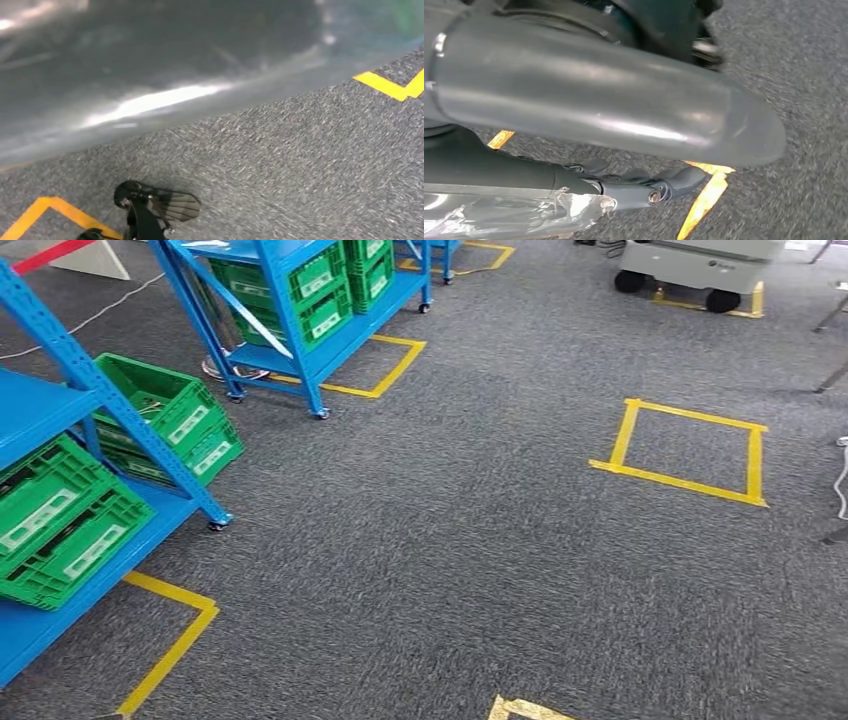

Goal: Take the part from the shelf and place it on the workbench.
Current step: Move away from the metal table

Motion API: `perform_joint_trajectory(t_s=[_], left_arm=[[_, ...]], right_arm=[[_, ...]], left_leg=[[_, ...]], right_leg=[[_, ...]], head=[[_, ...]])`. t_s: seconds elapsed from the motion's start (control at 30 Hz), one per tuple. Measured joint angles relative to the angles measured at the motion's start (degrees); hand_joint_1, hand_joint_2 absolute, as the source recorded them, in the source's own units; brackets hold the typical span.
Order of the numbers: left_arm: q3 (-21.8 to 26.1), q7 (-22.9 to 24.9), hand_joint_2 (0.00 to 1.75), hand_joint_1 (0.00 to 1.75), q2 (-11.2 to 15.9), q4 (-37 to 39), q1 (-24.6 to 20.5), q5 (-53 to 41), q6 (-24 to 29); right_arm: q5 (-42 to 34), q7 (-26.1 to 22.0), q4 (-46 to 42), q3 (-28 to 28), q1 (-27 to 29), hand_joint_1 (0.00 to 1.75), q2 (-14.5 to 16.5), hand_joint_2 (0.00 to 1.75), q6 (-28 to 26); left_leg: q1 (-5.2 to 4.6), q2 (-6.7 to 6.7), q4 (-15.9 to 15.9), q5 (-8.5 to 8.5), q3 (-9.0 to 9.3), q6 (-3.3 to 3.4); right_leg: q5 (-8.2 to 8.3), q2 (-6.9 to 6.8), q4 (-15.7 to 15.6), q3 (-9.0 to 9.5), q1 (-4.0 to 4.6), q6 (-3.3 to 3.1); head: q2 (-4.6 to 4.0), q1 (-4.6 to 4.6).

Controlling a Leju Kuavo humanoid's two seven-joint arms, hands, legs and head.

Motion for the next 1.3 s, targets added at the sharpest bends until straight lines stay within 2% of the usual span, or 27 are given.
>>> perform_joint_trajectory(t_s=[0.03,0.07,0.1,0.17,0.23,0.3,0.37,0.43,0.5,0.53,0.57,0.6,0.67,0.73,0.8,0.83,0.9,0.93,0.97,1.0,1.03,1.07,1.1,1.17,1.23,1.27,1.3], left_arm=[[0.19,0.13,0.0,0.0,-0.09,-0.03,0.04,-0.11,-0.12],[0.38,0.22,0.0,0.0,-0.16,-0.04,0.09,-0.2,-0.22],[0.55,0.26,0.0,0.0,-0.24,-0.06,0.12,-0.25,-0.35],[0.81,0.27,0.0,0.0,-0.3,-0.16,0.05,-0.42,-0.58],[0.97,0.29,0.0,0.0,-0.27,-0.26,0.01,-0.67,-0.78],[1.32,0.29,0.0,0.0,-0.23,-0.28,0.18,-0.93,-0.87],[1.78,0.28,0.0,0.0,-0.27,-0.28,0.26,-1.2,-0.9],[1.98,0.27,0.0,0.0,-0.38,-0.28,0.0,-1.33,-0.94],[2.04,0.26,0.0,0.0,-0.42,-0.28,-0.22,-1.34,-0.97],[2.11,0.25,0.0,0.0,-0.44,-0.28,-0.19,-1.37,-0.97],[2.2,0.25,0.0,0.0,-0.44,-0.28,-0.1,-1.42,-0.98],[2.28,0.22,0.0,0.0,-0.44,-0.28,-0.03,-1.49,-0.98],[2.39,0.14,0.0,0.0,-0.43,-0.28,-0.11,-1.73,-0.99],[2.42,0.07,0.0,0.0,-0.42,-0.3,-0.39,-1.95,-1.0],[2.57,0.05,0.0,0.0,-0.43,-0.3,-0.38,-2.08,-1.01],[2.7,0.05,0.0,0.0,-0.48,-0.3,-0.27,-2.17,-1.02],[3.0,0.05,0.0,0.0,-0.5,-0.3,-0.32,-2.42,-1.03],[3.13,0.04,0.0,0.0,-0.5,-0.3,-0.44,-2.53,-1.04],[3.24,0.04,0.0,0.0,-0.47,-0.3,-0.57,-2.66,-1.06],[3.34,0.03,0.0,0.0,-0.47,-0.3,-0.64,-2.8,-1.09],[3.43,0.03,0.0,0.0,-0.49,-0.3,-0.62,-2.94,-1.14],[3.51,0.03,0.0,0.0,-0.52,-0.3,-0.58,-3.08,-1.18],[3.61,0.03,0.0,0.0,-0.57,-0.3,-0.55,-3.17,-1.22],[3.76,-0.01,0.0,0.0,-0.6,-0.31,-0.56,-3.31,-1.27],[3.86,-0.17,0.0,0.0,-0.55,-0.36,-0.64,-3.49,-1.28],[3.93,-0.26,0.0,0.0,-0.53,-0.38,-0.59,-3.58,-1.28],[4.05,-0.35,0.0,0.0,-0.51,-0.39,-0.49,-3.68,-1.28]], right_arm=[[0.13,0.02,-0.14,-0.18,0.12,0.0,0.03,0.0,0.09],[0.26,0.03,-0.3,-0.33,0.18,0.0,0.06,0.0,0.17],[0.37,0.03,-0.46,-0.48,0.21,0.0,0.08,0.0,0.23],[0.59,0.02,-0.71,-0.74,0.18,0.0,0.19,0.0,0.39],[0.82,0.0,-0.82,-1.02,0.16,0.0,0.35,0.0,0.56],[1.09,-0.05,-0.98,-1.24,0.12,0.0,0.44,0.0,0.67],[1.32,-0.14,-1.21,-1.5,0.08,0.0,0.54,0.0,0.72],[1.4,-0.18,-1.32,-1.81,0.21,0.0,0.64,0.0,0.73],[1.44,-0.18,-1.34,-2.04,0.32,0.0,0.68,0.0,0.73],[1.48,-0.17,-1.36,-2.13,0.28,0.0,0.68,0.0,0.73],[1.56,-0.18,-1.39,-2.17,0.21,0.0,0.68,0.0,0.73],[1.65,-0.18,-1.43,-2.19,0.15,0.0,0.69,0.0,0.73],[1.82,-0.21,-1.48,-2.21,0.09,0.0,0.73,0.0,0.74],[1.94,-0.25,-1.49,-2.31,0.05,0.0,0.78,0.0,0.76],[2.17,-0.28,-1.54,-2.48,-0.17,0.0,0.83,0.0,0.79],[2.3,-0.32,-1.58,-2.56,-0.32,0.0,0.85,0.0,0.79],[2.54,-0.44,-1.66,-2.8,-0.46,0.0,0.87,0.0,0.79],[2.65,-0.48,-1.66,-3.0,-0.42,0.0,0.88,0.0,0.8],[2.77,-0.5,-1.65,-3.22,-0.34,0.0,0.9,0.0,0.82],[2.9,-0.5,-1.64,-3.42,-0.25,0.0,0.91,0.0,0.85],[3.0,-0.5,-1.64,-3.55,-0.19,0.0,0.92,0.0,0.88],[3.1,-0.52,-1.64,-3.63,-0.18,0.0,0.92,0.0,0.9],[3.2,-0.55,-1.65,-3.69,-0.19,0.0,0.92,0.0,0.89],[3.4,-0.6,-1.65,-3.91,-0.27,0.0,0.95,0.0,0.88],[3.63,-0.64,-1.64,-4.24,-0.34,0.0,1.01,0.0,0.9],[3.75,-0.66,-1.64,-4.37,-0.39,0.0,1.04,0.0,0.92],[3.86,-0.68,-1.64,-4.48,-0.45,0.0,1.06,0.0,0.93]], left_leg=[[0.03,-0.75,0.02,0.01,0.03,-0.01],[0.08,-1.53,0.05,0.04,0.09,-0.08],[0.18,-2.33,0.1,0.05,0.15,-0.23],[0.25,-3.83,0.39,0.04,0.06,-0.77],[0.27,-5.1,0.48,0.19,-0.28,-1.46],[0.45,-6.03,0.28,0.54,-0.62,-2.15],[0.33,-3.81,1.81,-0.59,-1.53,-2.71],[0.15,-0.3,7.72,-4.08,-4.35,-3.04],[0.22,0.77,15.15,-7.17,-7.85,-3.19],[0.23,0.87,16.79,-7.31,-8.55,-3.17],[0.23,0.97,16.21,-6.38,-8.14,-3.1],[0.19,1.31,13.44,-4.61,-6.6,-2.96],[-0.2,3.82,5.5,-1.29,-2.29,-2.48],[-0.62,5.74,0.94,-0.32,0.0,-1.99],[-0.69,4.92,0.2,-0.39,0.14,-1.5],[-0.56,4.31,-0.03,-0.27,0.26,-1.21],[-0.15,3.05,-0.46,0.05,0.55,-0.53],[-0.01,2.37,-0.5,0.13,0.56,-0.29],[0.04,1.59,-0.49,0.15,0.52,-0.12],[0.05,0.76,-0.48,0.15,0.51,-0.05],[0.06,-0.05,-0.46,0.15,0.52,-0.04],[0.09,-0.88,-0.43,0.15,0.56,-0.06],[0.15,-1.71,-0.4,0.14,0.64,-0.14],[0.21,-3.27,-0.17,0.08,0.65,-0.62],[0.2,-4.61,0.14,0.15,0.26,-1.32],[0.24,-5.2,0.17,0.31,-0.01,-1.69],[0.36,-5.81,0.09,0.52,-0.24,-2.03]], right_leg=[[0.33,0.07,0.79,-0.58,-0.02,0.05],[1.79,0.23,-0.73,-0.05,-0.08,0.09],[4.0,0.77,-4.22,1.48,-0.22,0.13],[7.22,3.56,-11.76,4.88,-0.72,0.24],[7.78,5.19,-14.88,6.34,-0.9,-0.05],[8.0,4.01,-15.14,6.67,-0.75,-0.9],[8.37,2.59,-15.4,6.91,-0.72,-1.72],[8.45,0.92,-15.56,6.91,-0.56,-2.18],[8.33,-0.94,-15.56,6.85,-0.36,-2.41],[8.27,-1.78,-15.56,6.85,-0.31,-2.47],[8.19,-2.52,-15.56,6.91,-0.29,-2.49],[8.1,-3.19,-15.56,7.03,-0.28,-2.46],[7.78,-4.37,-15.47,7.32,-0.1,-2.18],[7.41,-5.54,-15.5,7.48,0.23,-1.69],[7.2,-6.73,-15.83,8.0,0.37,-1.15],[6.97,-6.42,-15.76,8.22,0.32,-0.82],[5.04,-3.56,-12.67,6.99,0.14,-0.18],[3.39,-1.7,-9.3,5.33,0.0,0.07],[1.66,-0.55,-5.22,3.28,-0.09,0.23],[0.51,-0.12,-1.67,1.34,-0.15,0.36],[0.35,0.04,0.28,0.06,-0.17,0.44],[1.33,0.11,0.07,-0.23,-0.21,0.49],[3.31,0.32,-2.41,0.61,-0.3,0.51],[7.35,2.52,-10.17,3.86,-0.74,0.6],[8.62,4.67,-14.65,5.88,-1.07,0.28],[8.4,4.89,-15.04,6.1,-1.03,-0.08],[8.54,4.33,-15.06,6.18,-0.96,-0.55]], head=[[0.0,0.01],[0.0,0.01],[0.0,0.01],[0.0,0.0],[0.0,-0.01],[0.0,0.01],[0.0,-0.28],[0.0,-0.65],[0.0,-0.73],[0.0,-0.73],[0.0,-0.74],[0.0,-0.74],[0.0,-0.79],[0.0,-0.71],[0.0,-0.6],[0.0,-0.52],[0.0,-0.19],[0.0,0.03],[0.0,0.15],[0.0,0.2],[0.0,0.21],[0.0,0.21],[0.0,0.21],[0.0,0.22],[0.0,0.17],[0.0,0.14],[0.0,0.1]])
